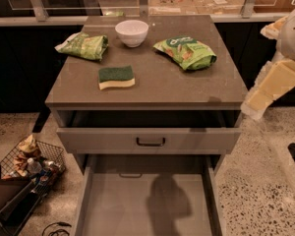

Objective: Place sponge into middle drawer

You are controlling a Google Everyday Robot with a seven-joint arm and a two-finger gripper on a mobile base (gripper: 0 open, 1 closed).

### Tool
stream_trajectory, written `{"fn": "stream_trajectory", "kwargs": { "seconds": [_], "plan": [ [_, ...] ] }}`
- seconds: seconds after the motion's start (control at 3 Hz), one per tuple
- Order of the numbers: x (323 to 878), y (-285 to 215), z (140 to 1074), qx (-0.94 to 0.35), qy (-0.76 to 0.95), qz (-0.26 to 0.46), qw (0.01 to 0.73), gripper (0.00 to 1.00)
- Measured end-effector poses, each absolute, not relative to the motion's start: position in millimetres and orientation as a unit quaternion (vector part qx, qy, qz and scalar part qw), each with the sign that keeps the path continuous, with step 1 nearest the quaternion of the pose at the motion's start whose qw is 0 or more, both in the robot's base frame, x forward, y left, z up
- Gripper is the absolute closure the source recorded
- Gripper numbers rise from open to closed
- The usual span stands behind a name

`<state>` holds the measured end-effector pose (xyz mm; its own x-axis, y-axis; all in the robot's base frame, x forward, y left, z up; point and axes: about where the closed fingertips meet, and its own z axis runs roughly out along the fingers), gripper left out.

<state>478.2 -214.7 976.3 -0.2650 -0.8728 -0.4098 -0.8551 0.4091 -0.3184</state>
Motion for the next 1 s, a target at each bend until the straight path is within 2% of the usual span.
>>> {"fn": "stream_trajectory", "kwargs": {
  "seconds": [0.67,1.0],
  "plan": [
    [563,-171,975,-0.477,0.758,0.077,0.439,0.0],
    [600,-151,982,-0.457,0.73,0.107,0.496,0.0]
  ]
}}
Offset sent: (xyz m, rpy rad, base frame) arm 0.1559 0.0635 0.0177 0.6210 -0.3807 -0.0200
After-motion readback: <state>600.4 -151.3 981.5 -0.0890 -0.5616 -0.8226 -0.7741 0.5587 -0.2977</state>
